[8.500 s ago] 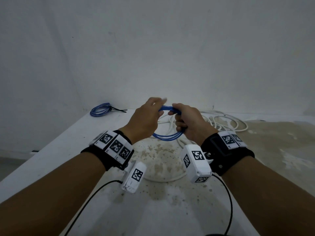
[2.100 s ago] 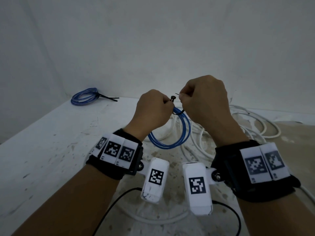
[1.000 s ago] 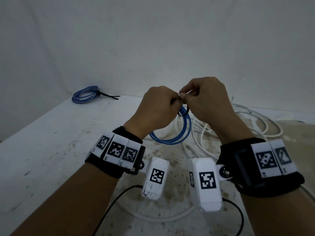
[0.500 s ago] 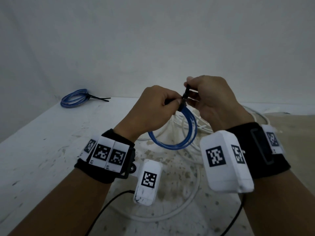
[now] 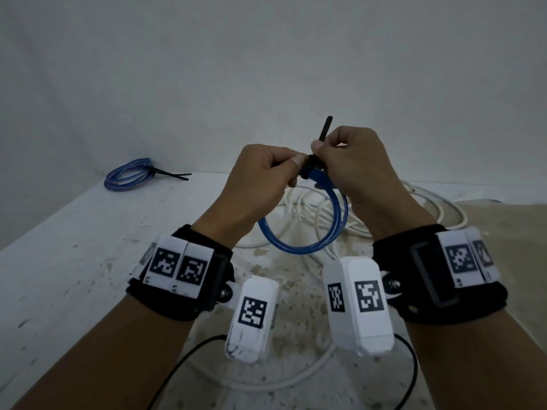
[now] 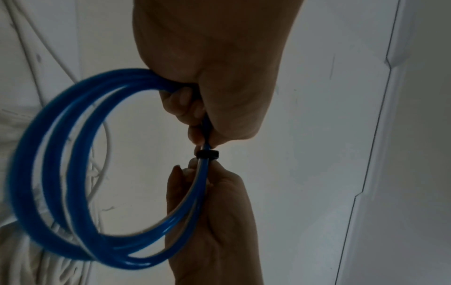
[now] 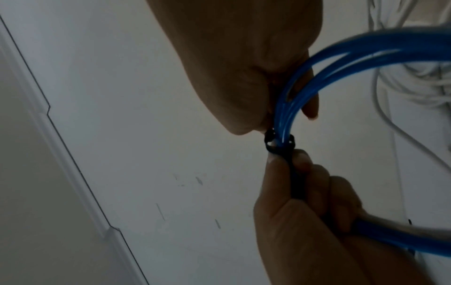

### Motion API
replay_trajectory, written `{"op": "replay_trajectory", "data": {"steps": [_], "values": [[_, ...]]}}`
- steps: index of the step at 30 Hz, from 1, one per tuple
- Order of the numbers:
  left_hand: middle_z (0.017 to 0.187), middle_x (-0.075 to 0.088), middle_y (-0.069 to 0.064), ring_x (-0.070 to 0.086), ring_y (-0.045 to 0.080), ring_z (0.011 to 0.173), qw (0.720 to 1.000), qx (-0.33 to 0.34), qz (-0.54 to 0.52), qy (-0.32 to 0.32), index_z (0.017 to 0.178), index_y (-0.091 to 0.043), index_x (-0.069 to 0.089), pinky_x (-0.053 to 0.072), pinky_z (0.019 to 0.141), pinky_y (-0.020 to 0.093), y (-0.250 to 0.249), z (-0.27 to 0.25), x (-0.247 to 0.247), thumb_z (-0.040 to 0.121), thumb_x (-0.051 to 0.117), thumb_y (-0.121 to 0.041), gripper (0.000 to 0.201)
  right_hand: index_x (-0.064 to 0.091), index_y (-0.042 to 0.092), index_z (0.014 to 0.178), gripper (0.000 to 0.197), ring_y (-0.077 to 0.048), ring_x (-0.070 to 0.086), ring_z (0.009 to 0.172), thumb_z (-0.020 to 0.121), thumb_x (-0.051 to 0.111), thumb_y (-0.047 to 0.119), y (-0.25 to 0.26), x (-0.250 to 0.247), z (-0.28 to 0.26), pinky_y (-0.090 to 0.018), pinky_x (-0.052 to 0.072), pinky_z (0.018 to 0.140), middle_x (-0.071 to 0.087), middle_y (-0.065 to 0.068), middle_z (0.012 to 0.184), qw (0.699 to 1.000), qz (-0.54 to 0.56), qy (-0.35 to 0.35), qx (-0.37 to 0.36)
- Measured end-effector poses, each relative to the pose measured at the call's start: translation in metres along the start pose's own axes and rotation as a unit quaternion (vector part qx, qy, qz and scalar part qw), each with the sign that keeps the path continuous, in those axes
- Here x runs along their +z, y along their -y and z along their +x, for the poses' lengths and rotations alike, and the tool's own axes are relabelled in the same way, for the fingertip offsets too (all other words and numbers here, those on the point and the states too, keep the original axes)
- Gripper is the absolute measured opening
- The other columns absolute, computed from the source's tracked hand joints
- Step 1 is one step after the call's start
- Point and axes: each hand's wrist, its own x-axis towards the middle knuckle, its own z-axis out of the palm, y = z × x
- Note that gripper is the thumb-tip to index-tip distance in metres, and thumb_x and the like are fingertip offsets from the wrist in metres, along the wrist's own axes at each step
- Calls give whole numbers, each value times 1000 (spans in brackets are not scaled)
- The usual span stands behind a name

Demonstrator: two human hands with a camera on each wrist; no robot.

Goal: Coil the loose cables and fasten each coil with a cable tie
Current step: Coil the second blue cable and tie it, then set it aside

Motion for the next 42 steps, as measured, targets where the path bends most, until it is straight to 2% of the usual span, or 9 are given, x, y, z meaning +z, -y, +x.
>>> {"op": "replay_trajectory", "data": {"steps": [4,9,17,24,28,33,35,38,42], "values": [[62,57,6,39,11,52,999,18,1,27,90,-11,77,33,50,20,-3,-1,-1,98,54,-12,25,59,12,76,20,-32,71,75,92,66,23,-1,-1,2,-50,60,70,70,-12,83,999,-38,-9,-21],[56,56,-8,41,4,49,999,26,25,32,74,-21,72,36,53,20,-1,-3,3,98,55,-14,30,60,6,87,18,-26,71,65,95,62,22,-8,-3,5,-42,60,52,69,-15,87,999,-42,-27,-20],[64,63,-3,47,-1,48,997,19,53,56,94,-11,77,36,53,10,10,-5,5,99,56,-17,23,61,8,81,18,-28,66,72,93,62,21,-25,5,8,-41,56,69,68,-12,76,994,-90,-39,-54],[64,53,0,41,-1,46,995,-46,-49,79,103,-7,73,32,47,9,5,-3,10,102,48,-10,25,59,6,85,16,-23,65,62,94,62,18,-20,-3,12,-28,51,55,69,-11,71,993,-46,-52,-98],[66,52,2,42,-2,47,994,-34,-50,86,106,-8,72,32,49,7,7,-7,16,102,47,-8,26,61,3,83,16,-28,61,59,93,64,15,-25,-7,12,-34,52,55,69,-16,73,996,-33,-35,-78],[66,52,2,40,-1,49,997,-23,-28,73,104,0,73,33,52,11,8,-7,18,102,47,-9,28,60,9,74,19,-15,59,57,90,67,14,-30,-7,11,-33,53,59,64,-10,68,998,17,-45,-43],[64,52,0,39,-1,49,998,-30,-27,48,102,-3,74,33,52,12,7,-6,16,102,47,-10,27,60,11,77,21,-17,64,58,95,63,20,-25,-4,8,-33,58,58,66,-11,71,998,63,-13,3],[62,51,-4,40,-1,48,999,-34,-22,-7,99,-11,75,34,53,14,3,-2,9,101,48,-11,27,65,5,92,46,-23,68,61,102,47,46,-13,-8,-1,-35,58,57,70,-14,73,962,152,146,174],[65,51,-2,39,1,45,997,-44,-53,-45,94,-23,74,30,48,17,3,6,-5,102,49,-13,28,60,7,84,51,-12,40,40,103,40,50,-10,-13,-2,-23,41,44,47,1,51,905,254,247,234]]}}
